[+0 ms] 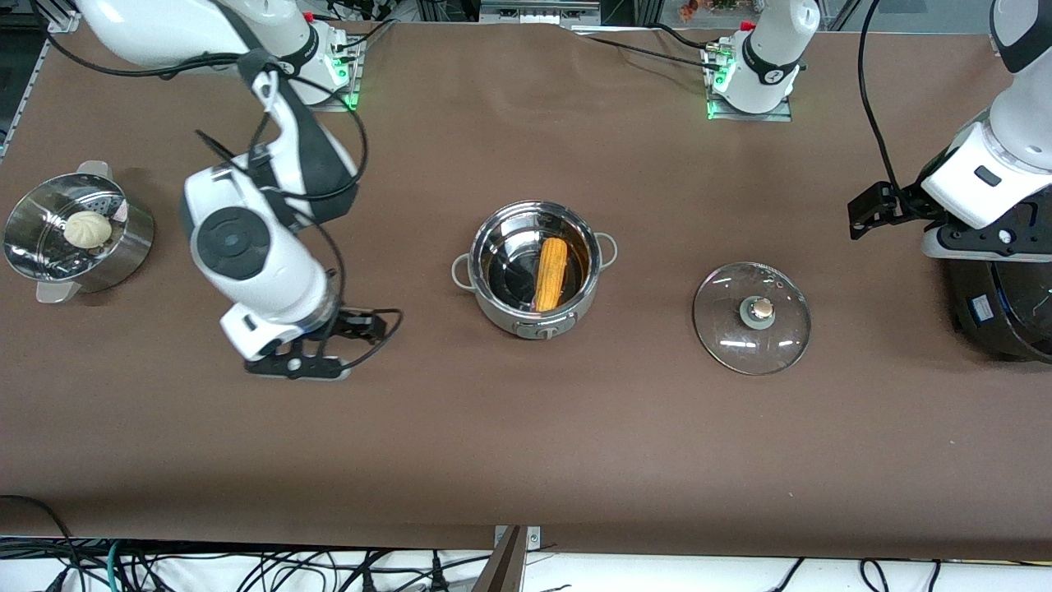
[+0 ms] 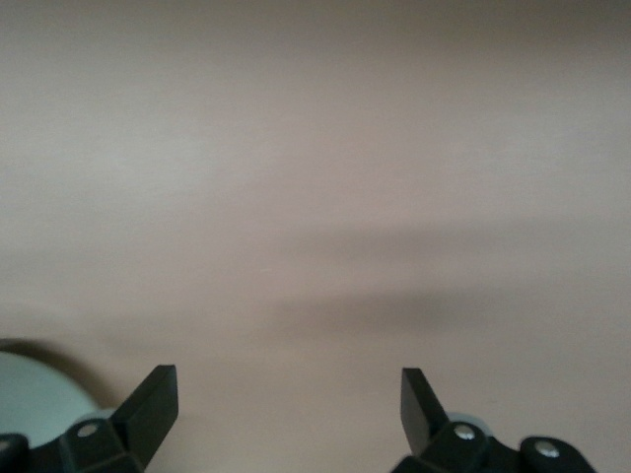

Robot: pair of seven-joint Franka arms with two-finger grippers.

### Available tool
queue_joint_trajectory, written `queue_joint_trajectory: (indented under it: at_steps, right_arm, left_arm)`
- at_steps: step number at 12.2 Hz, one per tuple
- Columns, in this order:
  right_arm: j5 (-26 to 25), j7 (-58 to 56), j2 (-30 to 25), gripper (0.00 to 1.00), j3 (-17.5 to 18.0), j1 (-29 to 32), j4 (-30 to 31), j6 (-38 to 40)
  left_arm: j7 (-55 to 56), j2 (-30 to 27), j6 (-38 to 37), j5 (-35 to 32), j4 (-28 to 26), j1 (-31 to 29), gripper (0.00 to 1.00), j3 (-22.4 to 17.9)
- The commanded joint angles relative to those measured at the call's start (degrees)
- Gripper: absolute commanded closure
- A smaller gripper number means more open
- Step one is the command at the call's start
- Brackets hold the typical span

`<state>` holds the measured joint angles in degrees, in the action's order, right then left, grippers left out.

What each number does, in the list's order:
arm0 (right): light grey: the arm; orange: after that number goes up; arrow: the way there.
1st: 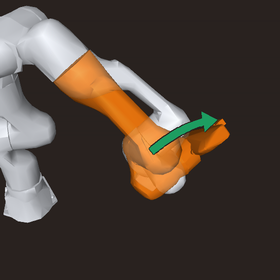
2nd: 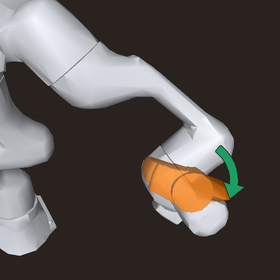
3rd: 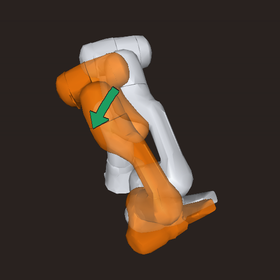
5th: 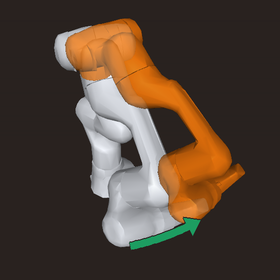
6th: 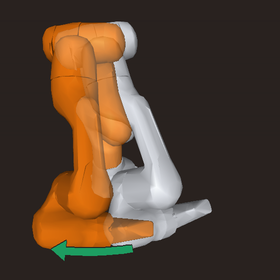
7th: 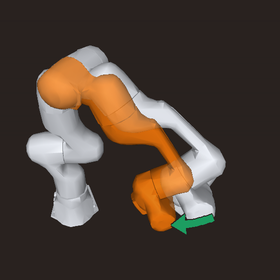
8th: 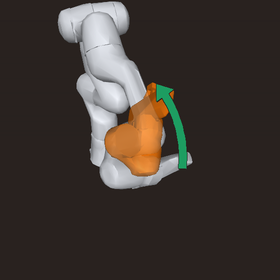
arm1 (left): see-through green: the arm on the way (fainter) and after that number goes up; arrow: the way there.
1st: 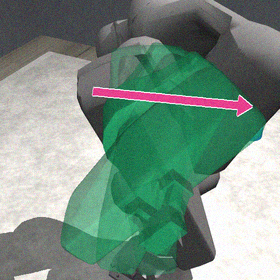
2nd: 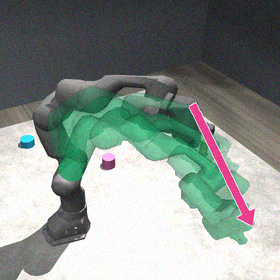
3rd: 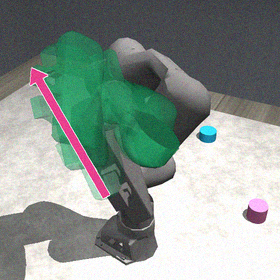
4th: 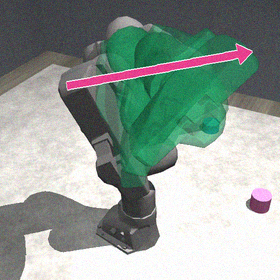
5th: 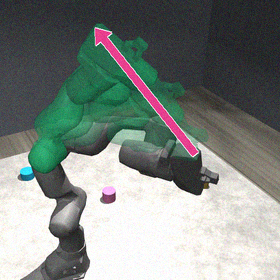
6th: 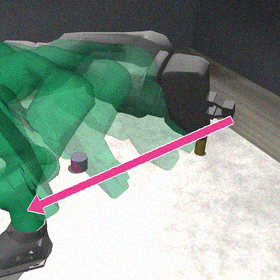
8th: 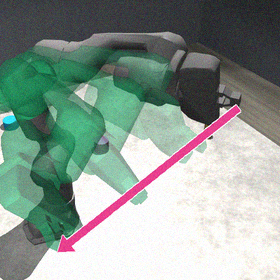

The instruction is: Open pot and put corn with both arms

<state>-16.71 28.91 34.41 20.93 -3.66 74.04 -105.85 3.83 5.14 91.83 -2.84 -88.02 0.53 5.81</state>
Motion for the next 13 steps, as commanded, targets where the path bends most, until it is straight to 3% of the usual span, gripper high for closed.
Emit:
queue_joint_trajectory:
  at_steps: [1, 3, 5, 7, 9, 13]
  right_arm:
    - [0.2, -1.8, -5.0, 0.0, -4.6, 0.5, -0.1, 5.8]
    - [4.4, -1.8, -12.4, 0.0, -7.5, 4.8, 1.4, 7.8]
    - [10.1, -1.9, -20.1, 0.0, -14.0, 5.0, 5.5, 13.7]
    - [15.9, -2.9, -27.1, 0.0, -17.3, 5.6, 8.6, 15.5]
    - [15.8, -12.7, -32.5, 0.0, -18.3, 5.9, 13.5, 18.7]
    - [14.3, -24.7, -33.9, 0.0, -19.4, 7.1, 17.5, 17.3]
  left_arm:
    - [-0.3, -0.1, -1.2, 1.3, 0.9, 0.3, 0.0, -0.6]
    - [-0.4, -0.1, -1.2, 1.3, 1.0, 0.3, 0.0, -0.6]
    - [-0.5, -0.1, -1.2, 1.4, 1.0, 0.3, 0.0, -0.6]
    - [-0.4, -0.1, -1.2, 1.4, 1.0, 0.1, 0.0, -0.7]
    - [-0.4, -0.1, -1.2, 1.4, 1.0, 0.2, 0.0, -0.7]
    - [-0.4, -0.1, -1.2, 1.4, 1.0, 0.2, 0.0, -0.7]
